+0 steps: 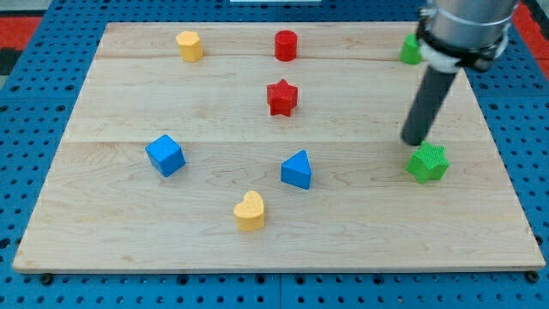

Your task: Place red star in between red and green circles

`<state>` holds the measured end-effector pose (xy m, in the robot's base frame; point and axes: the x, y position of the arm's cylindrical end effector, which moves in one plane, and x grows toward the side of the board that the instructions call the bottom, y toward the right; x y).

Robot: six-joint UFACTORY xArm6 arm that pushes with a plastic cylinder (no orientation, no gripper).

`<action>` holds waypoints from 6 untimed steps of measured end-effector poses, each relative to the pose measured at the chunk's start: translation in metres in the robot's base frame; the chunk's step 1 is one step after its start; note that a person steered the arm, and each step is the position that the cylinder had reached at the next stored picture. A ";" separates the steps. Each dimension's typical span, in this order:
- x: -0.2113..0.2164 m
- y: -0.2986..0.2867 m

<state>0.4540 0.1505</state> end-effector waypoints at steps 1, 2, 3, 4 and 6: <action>-0.005 -0.061; -0.008 -0.097; -0.008 -0.097; -0.001 -0.149; -0.056 -0.184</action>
<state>0.3982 -0.0339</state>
